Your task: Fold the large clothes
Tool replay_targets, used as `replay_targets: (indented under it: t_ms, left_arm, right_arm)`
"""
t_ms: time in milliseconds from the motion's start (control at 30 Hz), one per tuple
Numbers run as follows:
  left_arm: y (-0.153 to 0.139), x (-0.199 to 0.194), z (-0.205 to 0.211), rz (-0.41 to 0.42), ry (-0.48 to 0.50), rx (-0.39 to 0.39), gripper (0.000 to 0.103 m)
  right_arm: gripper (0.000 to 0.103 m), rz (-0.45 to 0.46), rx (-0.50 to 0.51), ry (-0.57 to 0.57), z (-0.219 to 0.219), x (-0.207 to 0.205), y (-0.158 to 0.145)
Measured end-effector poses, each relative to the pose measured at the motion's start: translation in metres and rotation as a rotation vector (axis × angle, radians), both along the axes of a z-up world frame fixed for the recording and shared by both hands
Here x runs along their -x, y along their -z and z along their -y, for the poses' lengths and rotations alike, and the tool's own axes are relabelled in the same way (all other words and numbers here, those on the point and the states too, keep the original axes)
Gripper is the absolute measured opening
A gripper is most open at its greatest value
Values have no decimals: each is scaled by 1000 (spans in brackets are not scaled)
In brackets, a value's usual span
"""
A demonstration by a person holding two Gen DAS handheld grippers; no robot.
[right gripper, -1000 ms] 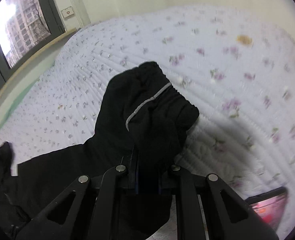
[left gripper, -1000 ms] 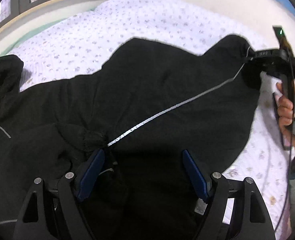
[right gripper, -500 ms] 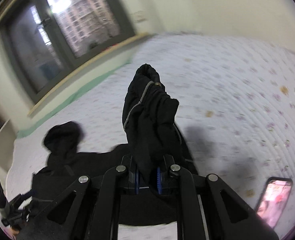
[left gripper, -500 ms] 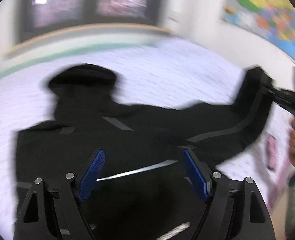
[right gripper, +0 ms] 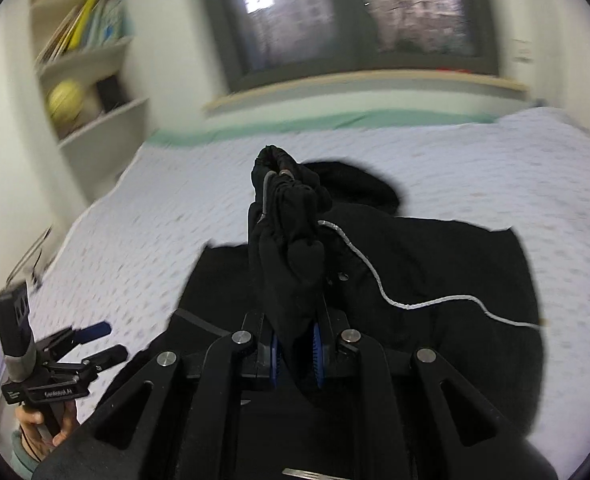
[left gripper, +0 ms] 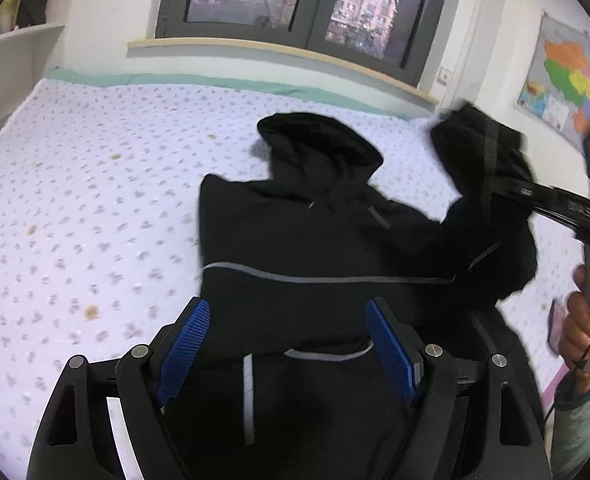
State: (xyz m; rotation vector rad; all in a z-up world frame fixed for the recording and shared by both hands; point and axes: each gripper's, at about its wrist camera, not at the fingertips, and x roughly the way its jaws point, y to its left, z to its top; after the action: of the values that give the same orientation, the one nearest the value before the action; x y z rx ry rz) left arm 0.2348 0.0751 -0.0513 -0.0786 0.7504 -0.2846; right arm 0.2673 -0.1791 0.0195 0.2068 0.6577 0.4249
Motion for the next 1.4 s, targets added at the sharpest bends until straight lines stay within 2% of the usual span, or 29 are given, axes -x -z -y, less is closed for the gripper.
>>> replay_targets:
  t_ms: [100,267,333,367,467,567,633,700,767,867,900,933,967,1000,1067,1133,1167,1200,1300,1367,1400]
  left_arm:
    - [10,4,-8,-12,0,-37,81]
    - [25,-1,-25,-52,11,-19,81]
    - [31,-8,-30,-87,12,2,81]
    - [34,-11,-31,-105,12,15,81]
    - [38,-22,-35,-139,53,113,81]
    - [39,-35,-30,-187,82,198,82]
    - [40,-46,-20,-222,108,243,82]
    - [43,-58,-6,-254,118,248,82]
    - [52,-76,12,-299,113,234,82]
    - [67,-95,33,-344,97,218,82]
    - [76,-104,42,-371,65,197,81]
    - [81,-109,46,-375,47,186,59]
    - [84,-112,51,-370,44,168,25]
    - [83,-116,59,-342,37,97,23]
    - [69,-116,61,-265,46,69,22]
    - [39,-109,52,-126,64,98,21]
    - [23,-106,39,-62,68,147,22]
    - [15,-106,27,-46,60,179,22]
    - [23,-112,-3,-108,53,218,22]
    - [52,-118,-20,-208,57,199,23]
    - [80,-121,-26,-297,41,170,25]
  right_arm:
    - [18,-71,10,-83,-59,-15,31]
    - [23,-182,102,-144,-131,-37,114]
    - [39,-237,132,-180,-145,-46,151]
    - [40,-224,136,-194,-145,-46,155]
    - [52,-198,86,-278,-135,-38,142]
    - [61,-138,-24,-306,-96,-23,107]
    - [69,-49,-7,-240,-55,-5,84]
    - [73,-5,37,-160,-22,6,75]
    - [73,-3,56,-106,6,11,73]
    - [73,-23,129,-1,48,14,82]
    - [73,-37,148,35,61,14,87]
    - [73,-58,155,66,75,13,94]
    - [73,-77,156,86,86,12,98]
    - [73,-107,165,115,98,9,107]
    - [73,-144,190,150,107,0,116]
    - [73,-159,201,159,120,-6,119]
    - [73,-163,202,161,122,-8,121]
    - [73,-169,199,161,121,-14,125]
    - [73,-205,180,125,103,-35,137]
    - [73,-232,215,107,86,-47,152]
    - [74,-247,258,107,76,-54,163]
